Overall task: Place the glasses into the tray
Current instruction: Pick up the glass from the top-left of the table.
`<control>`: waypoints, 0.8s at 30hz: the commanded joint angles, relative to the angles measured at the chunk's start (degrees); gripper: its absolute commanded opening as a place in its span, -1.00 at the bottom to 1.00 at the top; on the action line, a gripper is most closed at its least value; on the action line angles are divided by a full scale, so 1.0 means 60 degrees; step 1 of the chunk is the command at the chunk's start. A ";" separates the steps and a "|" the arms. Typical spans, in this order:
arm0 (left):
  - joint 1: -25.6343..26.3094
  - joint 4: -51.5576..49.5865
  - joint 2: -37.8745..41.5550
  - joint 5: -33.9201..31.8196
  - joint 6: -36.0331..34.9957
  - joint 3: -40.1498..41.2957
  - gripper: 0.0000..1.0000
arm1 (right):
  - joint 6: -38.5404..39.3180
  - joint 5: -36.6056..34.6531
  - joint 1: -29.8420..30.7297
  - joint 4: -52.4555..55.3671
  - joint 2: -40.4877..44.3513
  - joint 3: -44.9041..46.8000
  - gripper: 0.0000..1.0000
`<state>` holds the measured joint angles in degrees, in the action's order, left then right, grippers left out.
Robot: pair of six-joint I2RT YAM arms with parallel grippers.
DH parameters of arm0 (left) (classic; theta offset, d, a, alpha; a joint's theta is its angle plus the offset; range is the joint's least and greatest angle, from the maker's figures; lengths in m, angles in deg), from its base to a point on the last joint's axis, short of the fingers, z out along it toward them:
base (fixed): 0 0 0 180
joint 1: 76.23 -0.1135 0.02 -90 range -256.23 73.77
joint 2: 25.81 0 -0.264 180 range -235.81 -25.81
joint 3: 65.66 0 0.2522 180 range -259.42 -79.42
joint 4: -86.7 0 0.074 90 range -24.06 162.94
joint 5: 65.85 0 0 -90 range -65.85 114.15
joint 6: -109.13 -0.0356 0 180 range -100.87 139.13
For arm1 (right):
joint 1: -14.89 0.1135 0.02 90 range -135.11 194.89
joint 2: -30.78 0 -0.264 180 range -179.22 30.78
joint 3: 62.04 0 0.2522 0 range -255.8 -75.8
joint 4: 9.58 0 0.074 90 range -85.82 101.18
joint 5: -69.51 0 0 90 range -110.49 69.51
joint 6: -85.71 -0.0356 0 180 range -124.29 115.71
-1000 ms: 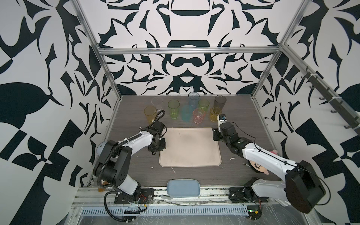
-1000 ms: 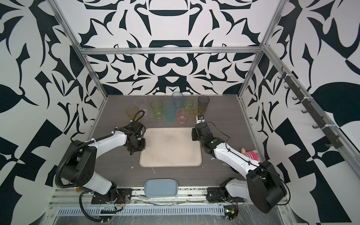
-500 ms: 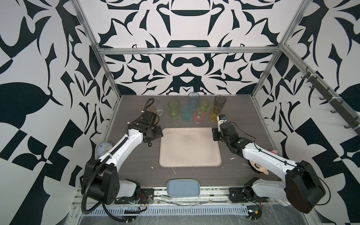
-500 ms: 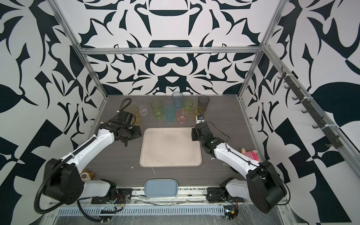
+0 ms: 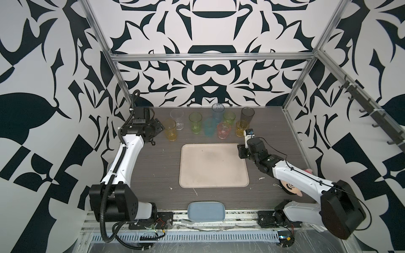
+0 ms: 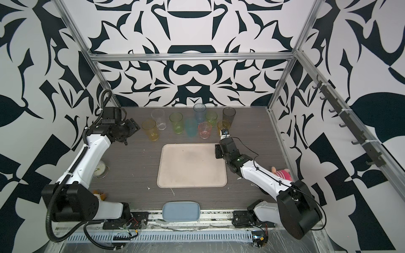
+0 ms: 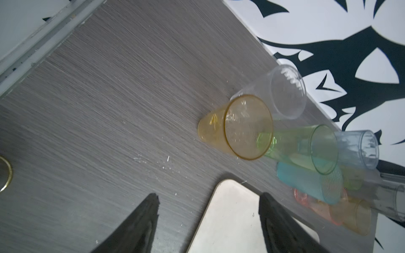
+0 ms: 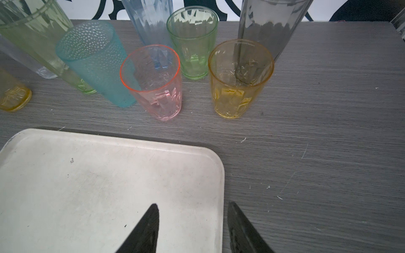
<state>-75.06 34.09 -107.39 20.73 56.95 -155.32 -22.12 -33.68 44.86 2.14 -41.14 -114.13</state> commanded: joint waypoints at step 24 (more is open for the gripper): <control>-0.0154 -0.1560 -0.3512 0.0629 -0.1026 -0.2660 0.20 | -0.0083 0.0594 0.0010 -0.0344 -0.0580 -0.0304 0.06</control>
<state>-75.89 28.86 -127.57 24.09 52.06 -169.64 -22.18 -30.70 44.86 1.72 -44.76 -114.13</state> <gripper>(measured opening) 0.605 0.529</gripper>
